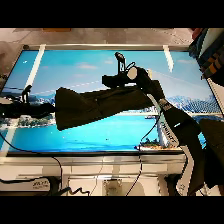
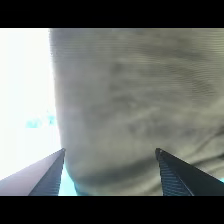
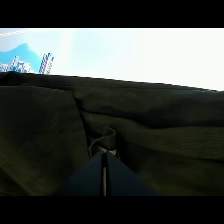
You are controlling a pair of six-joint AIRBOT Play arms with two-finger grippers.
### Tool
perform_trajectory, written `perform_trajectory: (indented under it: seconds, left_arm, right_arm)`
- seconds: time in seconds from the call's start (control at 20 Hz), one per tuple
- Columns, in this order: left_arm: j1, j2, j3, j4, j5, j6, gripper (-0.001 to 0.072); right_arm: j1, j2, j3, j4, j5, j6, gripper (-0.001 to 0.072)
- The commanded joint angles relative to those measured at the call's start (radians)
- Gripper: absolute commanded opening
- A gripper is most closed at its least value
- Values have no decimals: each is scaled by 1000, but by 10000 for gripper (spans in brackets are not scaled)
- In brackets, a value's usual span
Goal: Fold the clothes and pants, and hang the long-sleeved shirts on hangers.
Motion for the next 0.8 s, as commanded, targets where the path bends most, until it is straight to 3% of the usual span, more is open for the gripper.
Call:
perform_trajectory:
  seconds: [0.0, 0.15, 0.4, 0.45, 0.5, 0.55, 0.75]
  left_arm:
    - [-10, -101, -13, -66, 103, 79, 647]
    - [-23, -140, -13, -108, 172, 76, 646]
    - [-70, -150, -13, -141, 174, 76, 618]
    - [-90, -150, -13, -141, 174, 76, 489]
    - [-106, -149, -12, -145, 172, 76, 290]
    - [-118, -145, -7, -149, 155, 78, 2]
    - [-117, -60, 115, -72, 34, 36, 7]
  right_arm:
    - [0, 0, 0, -2, 2, 0, 34]
    - [0, 0, 0, -2, 3, 0, 34]
    - [0, 0, 0, -2, -3, -11, 34]
    - [0, 0, 0, -2, -3, -12, 34]
    - [0, 0, 0, -3, -3, -25, 34]
    - [0, 0, 0, -5, -2, -27, 34]
    - [-1, 0, 0, -50, 16, -27, 34]
